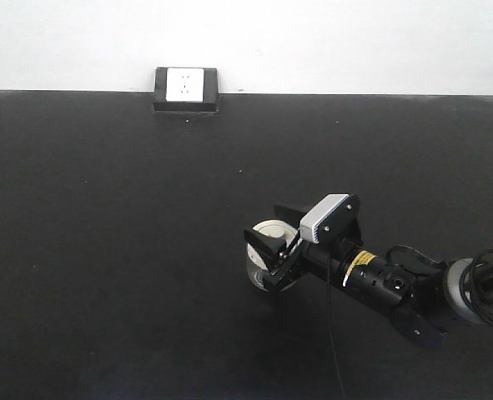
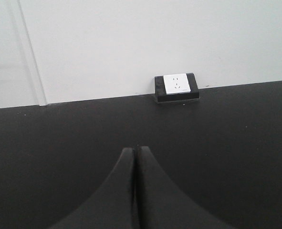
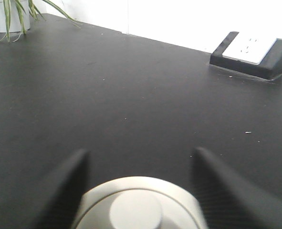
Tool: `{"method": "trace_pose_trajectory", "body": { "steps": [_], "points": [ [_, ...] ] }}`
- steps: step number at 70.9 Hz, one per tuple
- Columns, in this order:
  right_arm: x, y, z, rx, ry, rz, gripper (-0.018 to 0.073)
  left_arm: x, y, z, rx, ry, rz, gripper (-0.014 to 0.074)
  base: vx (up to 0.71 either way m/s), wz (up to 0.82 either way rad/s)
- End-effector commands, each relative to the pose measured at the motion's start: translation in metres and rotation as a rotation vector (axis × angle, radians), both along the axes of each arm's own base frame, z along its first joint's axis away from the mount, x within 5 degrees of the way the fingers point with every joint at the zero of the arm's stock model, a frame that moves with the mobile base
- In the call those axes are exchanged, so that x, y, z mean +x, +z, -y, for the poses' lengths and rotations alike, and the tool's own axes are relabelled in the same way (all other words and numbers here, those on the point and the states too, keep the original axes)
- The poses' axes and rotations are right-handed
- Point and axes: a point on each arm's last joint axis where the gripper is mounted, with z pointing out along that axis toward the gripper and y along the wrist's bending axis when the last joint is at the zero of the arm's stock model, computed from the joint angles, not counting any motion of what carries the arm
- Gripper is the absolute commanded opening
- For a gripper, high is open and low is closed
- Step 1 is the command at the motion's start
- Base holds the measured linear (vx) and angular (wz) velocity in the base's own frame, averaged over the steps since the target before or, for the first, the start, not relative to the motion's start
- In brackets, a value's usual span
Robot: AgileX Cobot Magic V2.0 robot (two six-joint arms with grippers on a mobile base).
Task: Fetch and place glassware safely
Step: 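Lower the jar with the right gripper onto the black bench top, then open the right gripper to release the jar lid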
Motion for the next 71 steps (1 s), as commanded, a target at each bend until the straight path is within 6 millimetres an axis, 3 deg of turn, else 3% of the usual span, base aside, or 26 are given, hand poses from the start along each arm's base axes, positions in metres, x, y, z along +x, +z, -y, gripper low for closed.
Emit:
{"method": "trace_pose_trajectory", "body": {
  "steps": [1,9,23,40,59,71],
  "points": [
    [0.002,0.035,0.000,0.161,0.011,0.183,0.0658,0.000,0.014,0.001,-0.013,-0.008,0.086,-0.0007,0.00,0.00],
    [0.002,0.035,0.000,0.160,0.013,0.183,0.0714,0.000,0.014,0.001,-0.013,-0.008,0.086,-0.0007,0.00,0.00],
    [-0.001,0.046,-0.001,0.163,0.028,0.211,0.0682,0.000,0.014,0.001,-0.013,-0.008,0.086,-0.0007,0.00,0.00],
    [-0.008,0.091,0.004,0.162,0.012,0.274,0.0581,0.000,0.014,0.001,-0.013,-0.008,0.086,-0.0007,0.00,0.00],
    [-0.029,0.145,0.024,0.032,-0.151,0.107,0.0480,0.000,0.014,0.001,-0.013,-0.008,0.086,-0.0007,0.00,0.00],
    [-0.054,0.177,0.046,-0.063,-0.288,0.068,0.0285,0.000,0.014,0.001,-0.013,-0.008,0.086,-0.0007,0.00,0.00]
  ]
}}
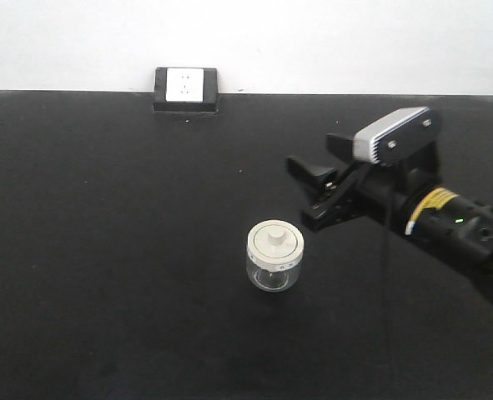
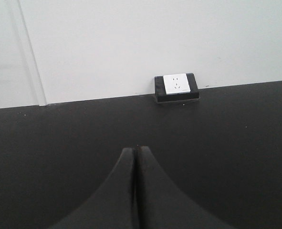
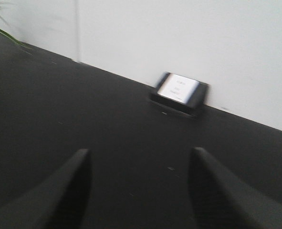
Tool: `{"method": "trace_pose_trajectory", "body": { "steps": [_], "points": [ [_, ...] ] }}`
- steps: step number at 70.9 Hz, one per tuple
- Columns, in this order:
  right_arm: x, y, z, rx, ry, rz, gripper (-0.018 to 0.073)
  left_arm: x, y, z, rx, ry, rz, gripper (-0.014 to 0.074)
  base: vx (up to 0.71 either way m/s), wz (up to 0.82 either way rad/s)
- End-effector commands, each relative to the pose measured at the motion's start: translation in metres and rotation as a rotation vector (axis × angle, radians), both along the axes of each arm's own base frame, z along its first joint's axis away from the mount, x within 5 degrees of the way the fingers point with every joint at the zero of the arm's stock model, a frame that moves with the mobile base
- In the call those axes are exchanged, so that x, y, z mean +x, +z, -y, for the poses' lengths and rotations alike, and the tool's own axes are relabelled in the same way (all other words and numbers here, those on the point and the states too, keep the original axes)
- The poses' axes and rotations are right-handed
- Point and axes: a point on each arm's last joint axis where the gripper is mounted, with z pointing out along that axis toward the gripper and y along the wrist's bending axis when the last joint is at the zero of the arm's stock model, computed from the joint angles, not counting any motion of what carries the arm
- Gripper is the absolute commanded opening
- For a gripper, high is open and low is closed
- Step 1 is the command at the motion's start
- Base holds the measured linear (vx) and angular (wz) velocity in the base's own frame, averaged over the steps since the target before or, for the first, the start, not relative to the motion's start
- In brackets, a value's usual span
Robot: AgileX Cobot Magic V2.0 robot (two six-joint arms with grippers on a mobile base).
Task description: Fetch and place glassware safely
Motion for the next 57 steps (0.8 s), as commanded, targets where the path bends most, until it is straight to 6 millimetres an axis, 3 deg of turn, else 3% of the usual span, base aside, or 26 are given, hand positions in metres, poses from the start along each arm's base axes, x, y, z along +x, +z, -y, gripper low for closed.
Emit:
{"method": "trace_pose_trajectory", "body": {
  "steps": [1,11,23,33,57],
  "points": [
    [-0.015,0.031,0.014,0.010,-0.080,0.029,0.0260,0.000,0.014,0.001,-0.013,-0.008,0.086,-0.0007,0.00,0.00],
    [-0.036,0.046,0.033,-0.018,-0.211,-0.055,-0.0015,0.000,0.014,0.001,-0.013,-0.008,0.086,-0.0007,0.00,0.00],
    [-0.060,0.061,0.048,-0.020,-0.292,-0.087,-0.0009,0.000,0.014,0.001,-0.013,-0.008,0.086,-0.0007,0.00,0.00],
    [-0.088,0.072,0.057,0.024,-0.285,-0.002,-0.0008,0.000,0.014,0.001,-0.013,-0.008,0.086,-0.0007,0.00,0.00],
    [-0.159,0.043,0.081,0.118,-0.296,0.078,-0.0004,0.000,0.014,0.001,-0.013,-0.008,0.086,-0.0007,0.00,0.00]
  ]
}}
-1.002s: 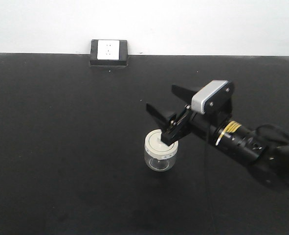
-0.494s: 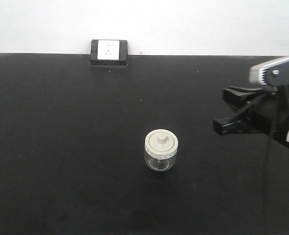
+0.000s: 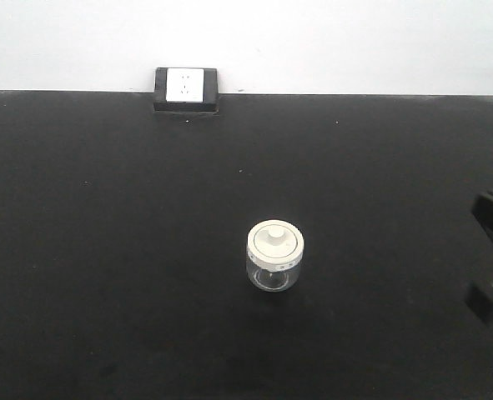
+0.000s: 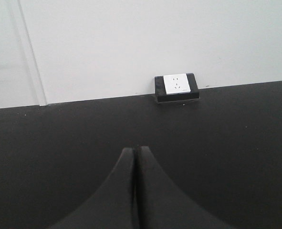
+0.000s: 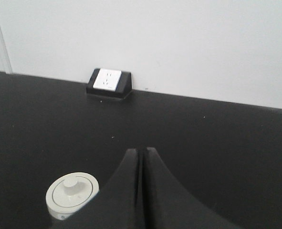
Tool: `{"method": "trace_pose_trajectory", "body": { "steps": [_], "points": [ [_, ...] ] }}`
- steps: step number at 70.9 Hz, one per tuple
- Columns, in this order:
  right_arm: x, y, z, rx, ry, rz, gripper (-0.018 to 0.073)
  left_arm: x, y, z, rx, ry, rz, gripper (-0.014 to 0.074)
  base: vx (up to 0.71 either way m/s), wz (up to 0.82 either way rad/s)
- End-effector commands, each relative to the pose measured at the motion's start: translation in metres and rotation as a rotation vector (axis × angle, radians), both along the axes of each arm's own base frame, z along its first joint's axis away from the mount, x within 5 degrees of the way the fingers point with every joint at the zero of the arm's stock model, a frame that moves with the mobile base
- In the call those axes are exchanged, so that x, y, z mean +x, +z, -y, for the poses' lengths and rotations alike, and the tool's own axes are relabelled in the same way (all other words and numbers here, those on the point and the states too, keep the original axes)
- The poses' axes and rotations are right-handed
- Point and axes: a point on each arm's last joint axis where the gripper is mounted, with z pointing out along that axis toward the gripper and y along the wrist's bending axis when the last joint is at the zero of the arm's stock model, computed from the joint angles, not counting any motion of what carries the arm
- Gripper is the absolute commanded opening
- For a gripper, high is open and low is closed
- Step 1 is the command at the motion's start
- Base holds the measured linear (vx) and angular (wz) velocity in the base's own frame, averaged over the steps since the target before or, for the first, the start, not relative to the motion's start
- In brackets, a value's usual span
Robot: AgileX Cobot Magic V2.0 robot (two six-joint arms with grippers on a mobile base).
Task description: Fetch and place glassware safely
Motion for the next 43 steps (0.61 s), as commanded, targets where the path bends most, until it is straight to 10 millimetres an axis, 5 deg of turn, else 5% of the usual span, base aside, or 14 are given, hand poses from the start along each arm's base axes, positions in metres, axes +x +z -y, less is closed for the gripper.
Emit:
{"method": "trace_pose_trajectory", "body": {
  "steps": [1,43],
  "points": [
    [-0.018,0.006,0.005,0.040,0.008,0.105,-0.0004,0.000,0.014,0.001,-0.013,-0.008,0.086,-0.0007,0.00,0.00],
    [-0.084,-0.029,0.039,0.083,-0.118,0.153,-0.0004,0.000,0.014,0.001,-0.013,-0.008,0.086,-0.0007,0.00,0.00]
  ]
}}
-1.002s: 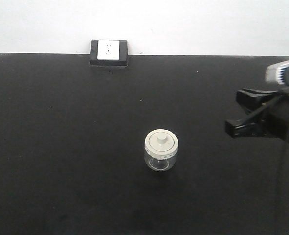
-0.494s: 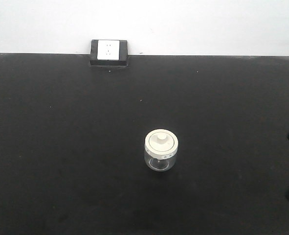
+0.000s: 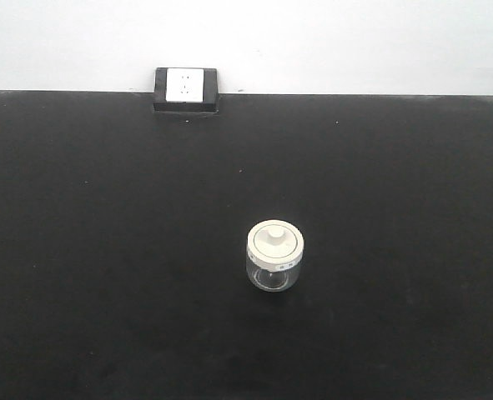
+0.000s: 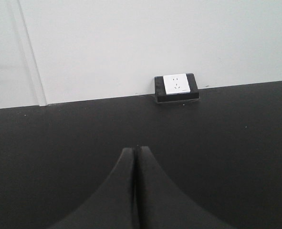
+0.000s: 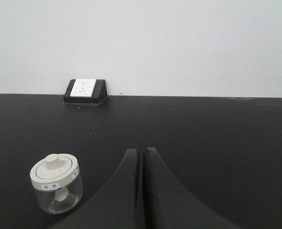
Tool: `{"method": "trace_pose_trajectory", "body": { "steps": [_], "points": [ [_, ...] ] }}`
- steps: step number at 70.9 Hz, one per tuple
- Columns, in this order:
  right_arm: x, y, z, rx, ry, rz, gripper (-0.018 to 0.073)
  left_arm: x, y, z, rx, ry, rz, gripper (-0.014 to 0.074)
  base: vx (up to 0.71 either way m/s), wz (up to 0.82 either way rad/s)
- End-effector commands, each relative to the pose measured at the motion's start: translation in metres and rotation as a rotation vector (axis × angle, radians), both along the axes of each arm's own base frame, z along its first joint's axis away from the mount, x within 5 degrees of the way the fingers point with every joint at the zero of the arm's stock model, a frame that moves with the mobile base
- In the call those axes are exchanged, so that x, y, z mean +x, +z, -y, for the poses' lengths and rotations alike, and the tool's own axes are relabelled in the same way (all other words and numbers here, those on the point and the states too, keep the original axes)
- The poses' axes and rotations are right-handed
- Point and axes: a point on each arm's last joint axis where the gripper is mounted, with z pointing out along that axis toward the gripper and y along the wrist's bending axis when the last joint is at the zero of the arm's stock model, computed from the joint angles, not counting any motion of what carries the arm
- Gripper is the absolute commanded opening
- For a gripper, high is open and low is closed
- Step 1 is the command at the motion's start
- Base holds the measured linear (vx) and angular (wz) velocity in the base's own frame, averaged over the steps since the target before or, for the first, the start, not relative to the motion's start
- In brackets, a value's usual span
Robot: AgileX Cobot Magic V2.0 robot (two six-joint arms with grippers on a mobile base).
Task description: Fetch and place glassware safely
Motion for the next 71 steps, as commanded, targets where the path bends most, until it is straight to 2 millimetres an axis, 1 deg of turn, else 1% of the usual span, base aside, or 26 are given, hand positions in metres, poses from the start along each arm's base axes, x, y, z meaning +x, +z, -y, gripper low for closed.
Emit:
{"method": "trace_pose_trajectory", "body": {
  "steps": [1,13,71],
  "points": [
    [-0.0057,0.0067,0.0009,0.007,0.007,0.086,-0.0004,-0.0004,0.0142,0.0006,-0.013,-0.008,0.086,-0.0007,0.00,0.00],
    [-0.0094,0.0039,0.0021,0.005,0.006,0.115,-0.0004,-0.0004,0.0142,0.0006,-0.013,-0.008,0.086,-0.0007,0.00,0.00],
    [-0.0094,0.0041,0.0023,-0.009,0.003,0.119,-0.0004,-0.0004,0.0142,0.0006,-0.013,-0.008,0.086,-0.0007,0.00,0.00]
  ]
}}
